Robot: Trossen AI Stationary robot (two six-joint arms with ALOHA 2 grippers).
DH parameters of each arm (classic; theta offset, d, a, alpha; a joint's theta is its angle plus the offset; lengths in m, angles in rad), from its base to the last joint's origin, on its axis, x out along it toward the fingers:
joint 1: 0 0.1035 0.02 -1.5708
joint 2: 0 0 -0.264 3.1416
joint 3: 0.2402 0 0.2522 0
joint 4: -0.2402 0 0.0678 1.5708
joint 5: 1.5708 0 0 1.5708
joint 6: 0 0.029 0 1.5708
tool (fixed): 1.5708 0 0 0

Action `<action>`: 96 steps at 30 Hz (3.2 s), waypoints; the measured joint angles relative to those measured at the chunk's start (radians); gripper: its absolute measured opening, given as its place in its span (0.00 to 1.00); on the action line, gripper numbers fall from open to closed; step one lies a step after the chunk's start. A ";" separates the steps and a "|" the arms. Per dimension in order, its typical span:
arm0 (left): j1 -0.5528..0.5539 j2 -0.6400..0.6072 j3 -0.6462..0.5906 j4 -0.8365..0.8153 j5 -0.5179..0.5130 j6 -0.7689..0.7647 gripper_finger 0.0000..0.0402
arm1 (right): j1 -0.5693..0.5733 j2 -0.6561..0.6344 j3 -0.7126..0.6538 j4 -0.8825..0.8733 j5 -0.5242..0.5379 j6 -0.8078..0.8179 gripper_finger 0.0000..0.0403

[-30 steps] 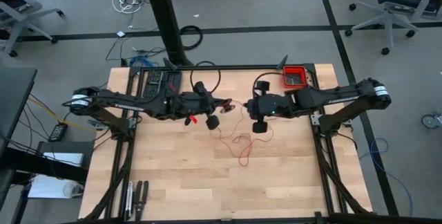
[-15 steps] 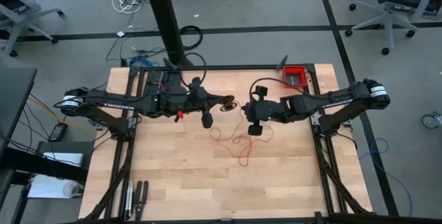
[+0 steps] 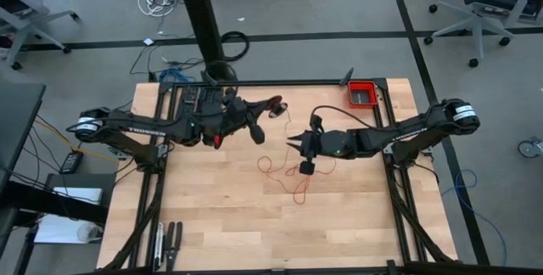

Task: Coil cords
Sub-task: Coil the red wire on the black spool

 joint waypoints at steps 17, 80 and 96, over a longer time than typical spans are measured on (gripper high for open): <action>-0.032 0.000 -0.027 0.159 -0.043 0.000 0.00 | 0.002 -0.036 -0.030 -0.091 0.086 0.006 0.24; -0.015 0.000 -0.027 0.138 -0.436 -0.129 0.00 | -0.015 0.269 0.384 -0.344 -0.308 0.046 0.00; -0.003 0.028 -0.027 -0.052 -0.334 -0.267 0.00 | -0.061 0.292 0.545 -0.472 -0.548 -0.179 0.00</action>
